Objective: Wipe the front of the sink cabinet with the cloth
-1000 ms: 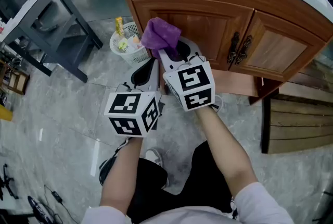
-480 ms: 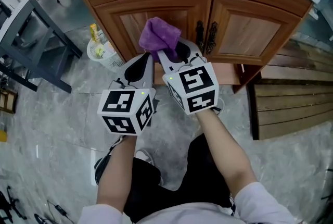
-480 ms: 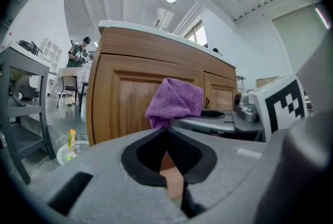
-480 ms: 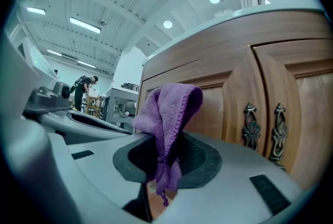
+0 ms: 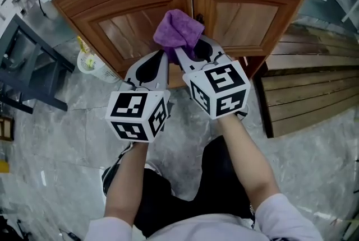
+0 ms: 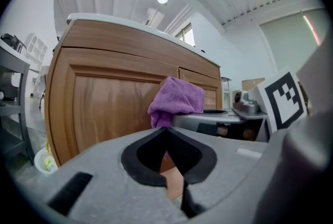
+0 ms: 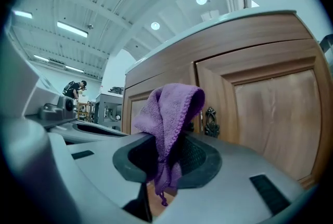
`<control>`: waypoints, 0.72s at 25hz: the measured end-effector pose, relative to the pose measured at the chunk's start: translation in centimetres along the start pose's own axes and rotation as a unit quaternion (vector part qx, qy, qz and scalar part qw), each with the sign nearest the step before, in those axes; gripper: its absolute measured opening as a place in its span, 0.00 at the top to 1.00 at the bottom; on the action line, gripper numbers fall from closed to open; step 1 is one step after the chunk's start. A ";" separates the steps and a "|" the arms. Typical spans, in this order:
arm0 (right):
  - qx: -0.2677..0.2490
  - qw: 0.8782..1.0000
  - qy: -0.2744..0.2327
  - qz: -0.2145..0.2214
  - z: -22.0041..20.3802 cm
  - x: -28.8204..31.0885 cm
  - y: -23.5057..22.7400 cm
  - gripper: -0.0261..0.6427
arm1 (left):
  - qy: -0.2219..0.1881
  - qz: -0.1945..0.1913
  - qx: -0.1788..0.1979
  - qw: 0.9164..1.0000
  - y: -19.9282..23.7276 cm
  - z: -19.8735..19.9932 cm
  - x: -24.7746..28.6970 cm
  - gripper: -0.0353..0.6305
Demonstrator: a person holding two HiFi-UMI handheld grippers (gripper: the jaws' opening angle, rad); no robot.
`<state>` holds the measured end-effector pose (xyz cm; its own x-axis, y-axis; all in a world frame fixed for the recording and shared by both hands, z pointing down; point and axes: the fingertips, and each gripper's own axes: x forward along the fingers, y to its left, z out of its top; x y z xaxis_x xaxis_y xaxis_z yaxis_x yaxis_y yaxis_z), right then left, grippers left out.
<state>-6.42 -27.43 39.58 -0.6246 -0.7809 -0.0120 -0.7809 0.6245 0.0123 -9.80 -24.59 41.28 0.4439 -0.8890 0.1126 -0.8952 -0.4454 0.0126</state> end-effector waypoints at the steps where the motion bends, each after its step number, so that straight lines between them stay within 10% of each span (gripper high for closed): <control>1: 0.003 1.000 -0.001 -0.004 0.1 -0.5 -0.5 0.85 | 0.000 -0.009 0.001 1.000 -0.6 0.0 0.4 0.94; 18: -0.017 0.995 0.008 -0.098 0.5 -6.6 -9.6 0.85 | -0.006 -0.086 0.000 0.996 -7.2 -0.1 4.7 0.94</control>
<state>5.23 -28.24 39.02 -0.4594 -0.8882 -0.0011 -0.8873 0.4589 0.0460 -1.28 -25.60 41.81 0.5916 -0.8003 0.0976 -0.8055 -0.5917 0.0314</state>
